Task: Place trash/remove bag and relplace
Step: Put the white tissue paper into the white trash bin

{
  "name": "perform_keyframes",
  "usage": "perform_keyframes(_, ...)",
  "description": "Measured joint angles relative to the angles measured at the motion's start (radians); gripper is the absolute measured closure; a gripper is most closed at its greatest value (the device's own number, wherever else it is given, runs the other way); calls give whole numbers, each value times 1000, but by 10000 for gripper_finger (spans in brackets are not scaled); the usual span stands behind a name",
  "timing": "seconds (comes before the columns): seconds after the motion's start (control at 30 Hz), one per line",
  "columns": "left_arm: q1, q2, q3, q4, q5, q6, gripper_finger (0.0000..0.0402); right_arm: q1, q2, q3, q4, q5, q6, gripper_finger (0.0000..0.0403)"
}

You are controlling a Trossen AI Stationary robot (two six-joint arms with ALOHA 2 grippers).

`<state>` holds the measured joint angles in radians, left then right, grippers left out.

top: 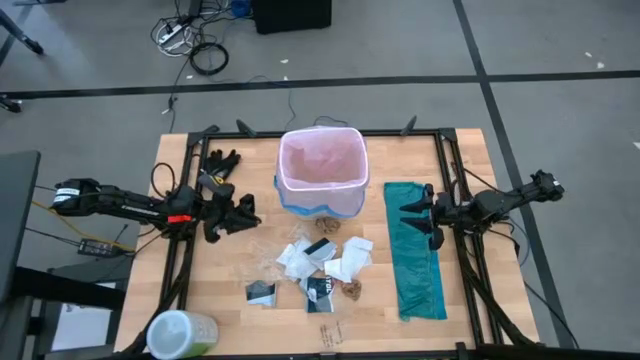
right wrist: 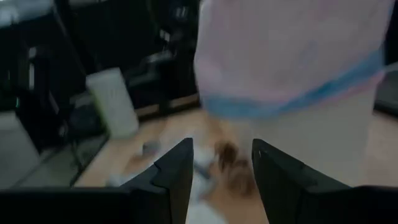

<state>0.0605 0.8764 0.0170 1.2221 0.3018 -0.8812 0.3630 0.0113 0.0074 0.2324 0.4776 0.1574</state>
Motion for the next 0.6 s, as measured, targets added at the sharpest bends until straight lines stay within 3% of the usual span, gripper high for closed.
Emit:
perform_keyframes(0.13, 0, 0, 0, 16, -161, -41, 305, -1, 0, 0, 91, 69, -1, 247)
perform_keyframes(0.27, 0, 0, 2, 15, -404, -14, 305, -1, 0, 2, 227, 110, 115, 247)
perform_keyframes(0.37, 2, 1, 35, 14, -588, 5, 305, -1, 8, 55, 283, 83, 161, 248)
perform_keyframes(0.5, -2, 0, 140, -1, -513, 103, 305, 11, 91, 240, 250, -2, 77, 253)
perform_keyframes(0.6, -3, 1, 258, -118, -433, 141, 305, 23, 229, 435, 66, -14, -55, 259)
